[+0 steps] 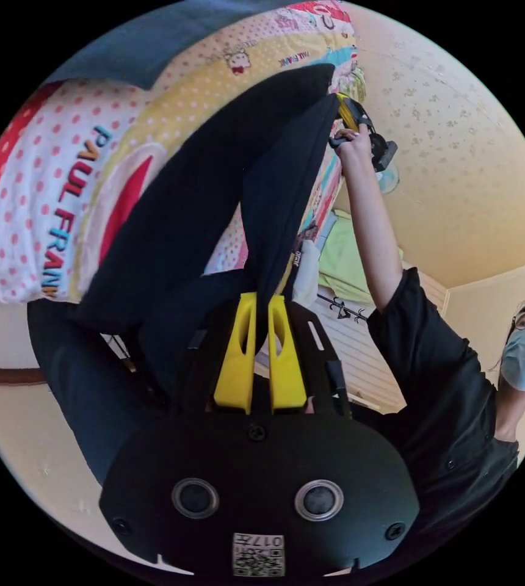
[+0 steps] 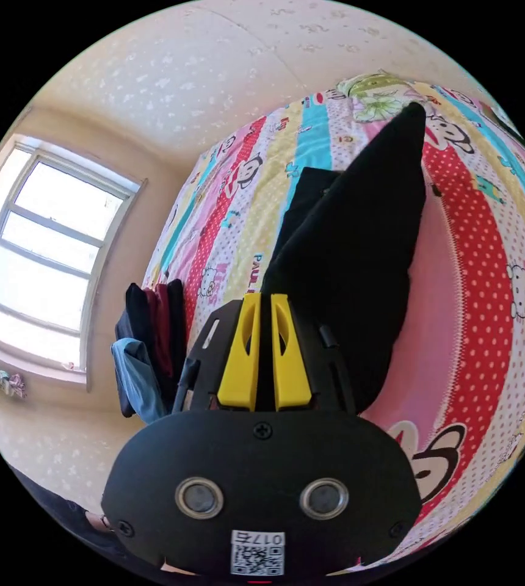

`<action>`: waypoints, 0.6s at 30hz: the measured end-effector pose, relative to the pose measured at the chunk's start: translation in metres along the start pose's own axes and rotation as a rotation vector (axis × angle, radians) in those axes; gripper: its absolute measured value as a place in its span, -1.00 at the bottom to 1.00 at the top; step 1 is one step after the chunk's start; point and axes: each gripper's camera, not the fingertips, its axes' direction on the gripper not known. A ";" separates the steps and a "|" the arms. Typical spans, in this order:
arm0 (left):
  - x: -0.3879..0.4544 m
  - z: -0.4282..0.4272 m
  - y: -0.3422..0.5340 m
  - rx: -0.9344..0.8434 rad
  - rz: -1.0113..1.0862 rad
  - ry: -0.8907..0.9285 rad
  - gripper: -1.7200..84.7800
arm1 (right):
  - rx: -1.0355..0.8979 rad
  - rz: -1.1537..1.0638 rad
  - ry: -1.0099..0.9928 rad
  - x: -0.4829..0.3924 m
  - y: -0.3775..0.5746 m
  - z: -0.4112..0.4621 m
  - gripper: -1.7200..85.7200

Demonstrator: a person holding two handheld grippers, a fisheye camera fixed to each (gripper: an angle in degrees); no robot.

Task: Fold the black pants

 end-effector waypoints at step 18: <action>-0.023 -0.087 -0.067 -0.225 -0.011 -0.167 -0.82 | -0.287 0.203 -0.308 0.047 0.276 -0.018 -0.68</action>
